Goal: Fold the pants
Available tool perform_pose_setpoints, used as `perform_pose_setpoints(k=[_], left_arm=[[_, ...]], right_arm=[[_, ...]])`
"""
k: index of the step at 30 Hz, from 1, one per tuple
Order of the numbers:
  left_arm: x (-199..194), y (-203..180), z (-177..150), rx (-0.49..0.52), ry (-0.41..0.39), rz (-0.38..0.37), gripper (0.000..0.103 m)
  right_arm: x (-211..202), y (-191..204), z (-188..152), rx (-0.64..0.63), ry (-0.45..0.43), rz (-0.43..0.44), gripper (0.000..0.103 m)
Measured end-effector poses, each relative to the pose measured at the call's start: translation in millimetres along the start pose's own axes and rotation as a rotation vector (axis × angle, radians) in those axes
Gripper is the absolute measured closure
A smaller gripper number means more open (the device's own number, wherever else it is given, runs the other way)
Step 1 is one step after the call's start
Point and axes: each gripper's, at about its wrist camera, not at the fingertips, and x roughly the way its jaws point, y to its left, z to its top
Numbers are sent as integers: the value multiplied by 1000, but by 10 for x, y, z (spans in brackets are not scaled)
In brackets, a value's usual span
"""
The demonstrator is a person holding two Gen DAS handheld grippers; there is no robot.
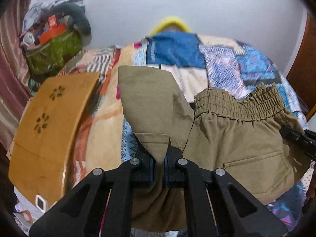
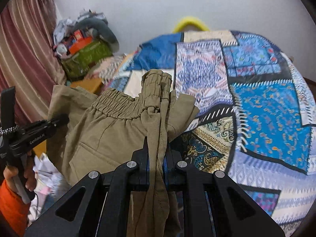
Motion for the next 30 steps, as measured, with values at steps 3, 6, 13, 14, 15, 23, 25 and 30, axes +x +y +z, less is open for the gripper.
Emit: perform_pose_setpoints(k=[3,6,13,14,15,23,25,30], left_arm=[[294,-23,-130,25,58,20,94],[573,40,-248,29,152,29,88],[532,247,-444,70,197,105,54],[483,249,-471,85,198,118,54],[389,244,-506,109,203,125,54],[-802,148,-554,123,50,81,54],[-1270,81,-546,124,-22,54,54],[-2416,-103,-582,126,-204,-18,54]], right_arm=[[186,-18,-49,-9,60,-26,93],[298,-32,-135,-17,111,-66,89],[91,-37,-205,-36,117,-132,74],[10,-22,-219,-37,114,-138,73],[-26,-21,-210,-39,110,-145,72],[-983,275,-291,-60,-31,-148,72],[-1343,434,-332,-83,-88,-133,72],[-2262,857,-465,-142,-256,-81,66]])
